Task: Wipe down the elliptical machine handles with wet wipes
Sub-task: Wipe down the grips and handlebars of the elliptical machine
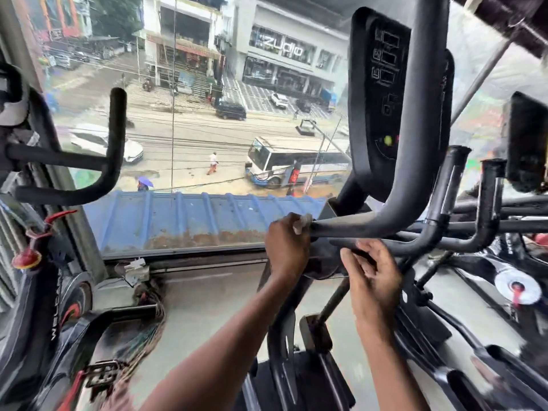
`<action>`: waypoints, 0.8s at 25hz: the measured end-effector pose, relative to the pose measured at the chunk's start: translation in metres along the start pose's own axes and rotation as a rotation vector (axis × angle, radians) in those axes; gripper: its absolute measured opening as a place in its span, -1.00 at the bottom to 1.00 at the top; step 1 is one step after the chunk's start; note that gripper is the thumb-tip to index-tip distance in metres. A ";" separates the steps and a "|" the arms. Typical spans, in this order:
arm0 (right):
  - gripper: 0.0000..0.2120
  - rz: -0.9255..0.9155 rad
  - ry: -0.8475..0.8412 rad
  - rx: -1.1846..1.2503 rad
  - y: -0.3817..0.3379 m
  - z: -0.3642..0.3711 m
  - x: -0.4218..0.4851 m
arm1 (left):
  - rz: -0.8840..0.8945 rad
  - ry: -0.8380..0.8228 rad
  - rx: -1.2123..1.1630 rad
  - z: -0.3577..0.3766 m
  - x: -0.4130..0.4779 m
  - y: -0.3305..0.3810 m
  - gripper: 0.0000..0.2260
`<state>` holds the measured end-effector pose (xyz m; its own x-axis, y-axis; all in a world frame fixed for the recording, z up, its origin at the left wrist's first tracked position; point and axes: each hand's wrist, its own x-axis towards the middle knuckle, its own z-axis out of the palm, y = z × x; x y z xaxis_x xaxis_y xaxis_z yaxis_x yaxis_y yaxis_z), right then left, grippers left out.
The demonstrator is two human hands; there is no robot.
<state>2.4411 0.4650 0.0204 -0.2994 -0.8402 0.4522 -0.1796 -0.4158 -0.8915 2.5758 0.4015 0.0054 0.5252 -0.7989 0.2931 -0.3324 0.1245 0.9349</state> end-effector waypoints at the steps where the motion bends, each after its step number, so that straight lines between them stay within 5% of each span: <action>1: -0.55 -0.058 -0.016 -0.057 -0.003 0.000 0.001 | 0.015 -0.016 0.010 0.007 -0.001 -0.004 -0.89; 6: -0.64 -0.176 -0.054 -0.132 -0.019 0.005 0.001 | 0.154 -0.092 -0.167 0.012 -0.016 -0.024 -0.74; 11: -0.76 -0.210 -0.033 -0.155 -0.024 0.006 0.003 | 0.445 -0.064 0.054 0.025 -0.001 -0.046 -0.63; 20: -0.78 -0.216 -0.054 -0.187 -0.023 -0.001 0.007 | 0.529 0.037 -0.171 0.018 -0.049 -0.014 -0.57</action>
<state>2.4419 0.4691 0.0443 -0.1859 -0.7584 0.6247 -0.4048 -0.5202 -0.7520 2.5406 0.4289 -0.0255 0.3489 -0.5807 0.7356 -0.4281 0.5995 0.6763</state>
